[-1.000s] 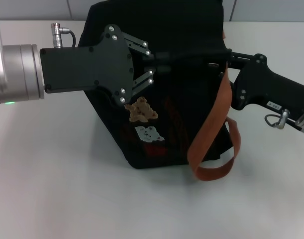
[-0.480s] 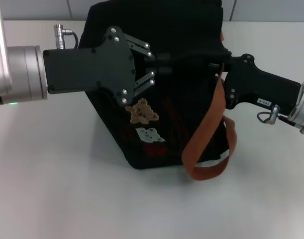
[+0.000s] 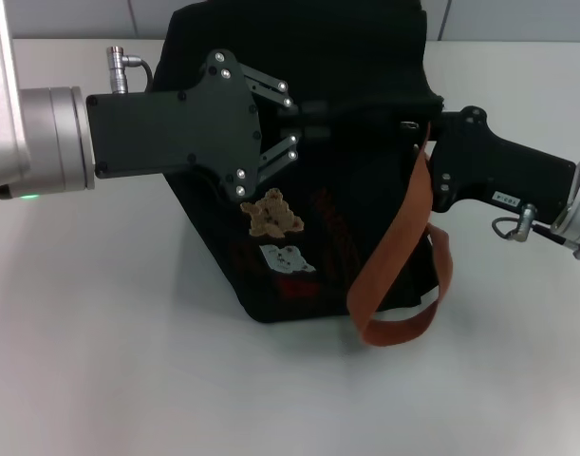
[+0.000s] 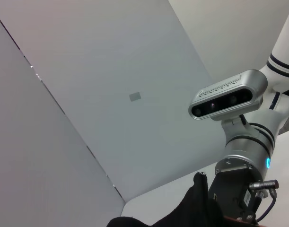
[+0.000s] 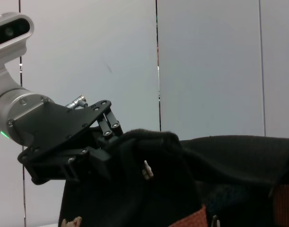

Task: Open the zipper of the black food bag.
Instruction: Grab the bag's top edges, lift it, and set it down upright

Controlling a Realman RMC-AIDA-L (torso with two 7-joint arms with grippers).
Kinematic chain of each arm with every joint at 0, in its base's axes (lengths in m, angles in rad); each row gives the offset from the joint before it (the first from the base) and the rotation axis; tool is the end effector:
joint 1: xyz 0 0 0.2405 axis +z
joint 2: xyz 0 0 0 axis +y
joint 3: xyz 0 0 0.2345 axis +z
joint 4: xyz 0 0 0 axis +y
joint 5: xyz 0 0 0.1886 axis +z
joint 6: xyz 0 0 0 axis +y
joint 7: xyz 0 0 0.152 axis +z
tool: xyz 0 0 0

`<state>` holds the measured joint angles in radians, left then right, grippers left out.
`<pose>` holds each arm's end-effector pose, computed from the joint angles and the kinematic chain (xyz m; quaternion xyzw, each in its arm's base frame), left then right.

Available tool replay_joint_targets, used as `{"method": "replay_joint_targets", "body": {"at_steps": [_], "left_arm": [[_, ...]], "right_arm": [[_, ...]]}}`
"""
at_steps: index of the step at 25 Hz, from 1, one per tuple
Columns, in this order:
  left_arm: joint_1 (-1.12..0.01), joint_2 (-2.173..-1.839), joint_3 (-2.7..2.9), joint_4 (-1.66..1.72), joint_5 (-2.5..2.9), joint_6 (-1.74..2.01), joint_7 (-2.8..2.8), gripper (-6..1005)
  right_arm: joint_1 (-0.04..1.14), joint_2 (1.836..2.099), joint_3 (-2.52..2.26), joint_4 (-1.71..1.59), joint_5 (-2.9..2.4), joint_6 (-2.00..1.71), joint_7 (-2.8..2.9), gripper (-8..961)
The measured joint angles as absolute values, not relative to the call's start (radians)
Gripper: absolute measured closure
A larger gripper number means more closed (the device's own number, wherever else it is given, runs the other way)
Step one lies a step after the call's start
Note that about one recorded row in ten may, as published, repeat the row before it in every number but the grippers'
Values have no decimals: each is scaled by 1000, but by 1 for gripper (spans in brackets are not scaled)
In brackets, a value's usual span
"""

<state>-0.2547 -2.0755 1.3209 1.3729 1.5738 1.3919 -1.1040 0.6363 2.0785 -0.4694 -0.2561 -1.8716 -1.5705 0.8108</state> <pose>-0.1307 0.2839 0.0253 -0.9329 0.1933 -0.2243 0.2051 0.1988 0.3102 -0.0219 -0.9012 0.0815 0.3760 0.1998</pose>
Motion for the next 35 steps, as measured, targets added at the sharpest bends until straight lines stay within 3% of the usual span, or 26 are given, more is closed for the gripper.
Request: {"method": "replay_joint_targets", "body": {"at_steps": [35], "left_arm": [[-258, -2075, 1320, 1373, 1574, 1375, -1103, 896]], "right_arm": [[624, 2079, -469, -266, -1871, -1569, 811, 858]]}}
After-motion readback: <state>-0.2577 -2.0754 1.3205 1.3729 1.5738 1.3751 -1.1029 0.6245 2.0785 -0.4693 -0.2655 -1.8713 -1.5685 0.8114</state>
